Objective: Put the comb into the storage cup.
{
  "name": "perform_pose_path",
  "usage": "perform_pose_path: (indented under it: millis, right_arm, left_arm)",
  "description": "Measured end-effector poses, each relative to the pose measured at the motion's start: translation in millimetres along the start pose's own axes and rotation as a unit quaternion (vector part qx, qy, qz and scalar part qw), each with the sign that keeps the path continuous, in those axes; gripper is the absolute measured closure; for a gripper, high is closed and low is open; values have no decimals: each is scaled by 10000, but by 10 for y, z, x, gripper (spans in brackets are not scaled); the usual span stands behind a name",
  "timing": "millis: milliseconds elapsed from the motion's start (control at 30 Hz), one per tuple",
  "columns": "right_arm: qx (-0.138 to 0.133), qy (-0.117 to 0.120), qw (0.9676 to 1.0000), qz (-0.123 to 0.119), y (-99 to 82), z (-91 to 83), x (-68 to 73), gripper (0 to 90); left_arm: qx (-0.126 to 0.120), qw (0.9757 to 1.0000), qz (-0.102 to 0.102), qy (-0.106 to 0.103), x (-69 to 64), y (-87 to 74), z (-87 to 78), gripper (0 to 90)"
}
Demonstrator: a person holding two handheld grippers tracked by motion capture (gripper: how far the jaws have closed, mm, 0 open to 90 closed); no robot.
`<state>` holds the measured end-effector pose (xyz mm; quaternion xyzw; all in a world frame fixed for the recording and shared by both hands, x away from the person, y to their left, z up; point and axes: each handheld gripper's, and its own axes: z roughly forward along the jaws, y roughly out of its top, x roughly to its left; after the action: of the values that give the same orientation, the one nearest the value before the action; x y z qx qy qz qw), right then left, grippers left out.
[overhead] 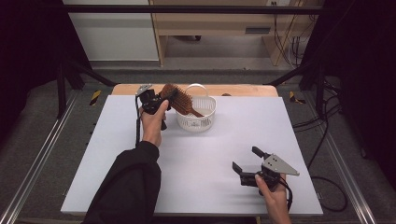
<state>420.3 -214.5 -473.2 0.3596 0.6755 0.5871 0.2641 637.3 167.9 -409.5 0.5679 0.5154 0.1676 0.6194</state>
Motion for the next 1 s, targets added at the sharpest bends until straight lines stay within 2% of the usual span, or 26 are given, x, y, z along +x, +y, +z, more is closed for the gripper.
perform_pose_path:
  millis: [300, 400, 1000]
  right_arm:
    - [-27, 19, 10000, 23, 3, -11, -2, 27]
    - [-28, 11, 10000, 26, 4, -11, -4, 27]
    - [0, 38, 10000, 26, 1, -4, -2, 26]
  left_arm:
    - [23, 9999, 62, 98, -16, 3, -1, 365]
    - [2, 9997, 197, 124, -22, 0, 5, 354]
    - [-63, 9993, 274, 251, -14, 3, 4, 257]
